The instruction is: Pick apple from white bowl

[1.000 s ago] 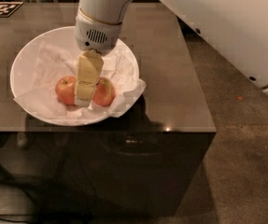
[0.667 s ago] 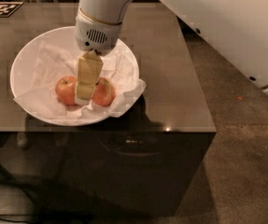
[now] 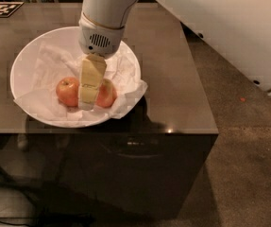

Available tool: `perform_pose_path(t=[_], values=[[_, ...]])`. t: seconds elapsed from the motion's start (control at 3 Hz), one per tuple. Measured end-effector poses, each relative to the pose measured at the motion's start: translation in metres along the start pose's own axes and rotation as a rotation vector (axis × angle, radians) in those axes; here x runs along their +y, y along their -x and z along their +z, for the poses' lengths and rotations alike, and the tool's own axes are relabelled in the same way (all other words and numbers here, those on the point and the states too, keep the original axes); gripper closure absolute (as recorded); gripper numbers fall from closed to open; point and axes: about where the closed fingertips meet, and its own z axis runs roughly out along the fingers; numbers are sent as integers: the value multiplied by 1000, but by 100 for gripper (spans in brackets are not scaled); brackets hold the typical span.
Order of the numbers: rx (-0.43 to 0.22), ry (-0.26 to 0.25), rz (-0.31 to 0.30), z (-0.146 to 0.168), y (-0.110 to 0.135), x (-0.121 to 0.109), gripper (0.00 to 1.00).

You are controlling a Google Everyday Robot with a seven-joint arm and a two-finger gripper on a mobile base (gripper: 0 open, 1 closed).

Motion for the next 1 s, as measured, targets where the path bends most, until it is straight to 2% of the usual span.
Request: perform_pose_path(t=[0.67, 1.0], values=[[46, -62, 4, 11, -18, -18, 0], [46, -62, 4, 11, -18, -18, 0]])
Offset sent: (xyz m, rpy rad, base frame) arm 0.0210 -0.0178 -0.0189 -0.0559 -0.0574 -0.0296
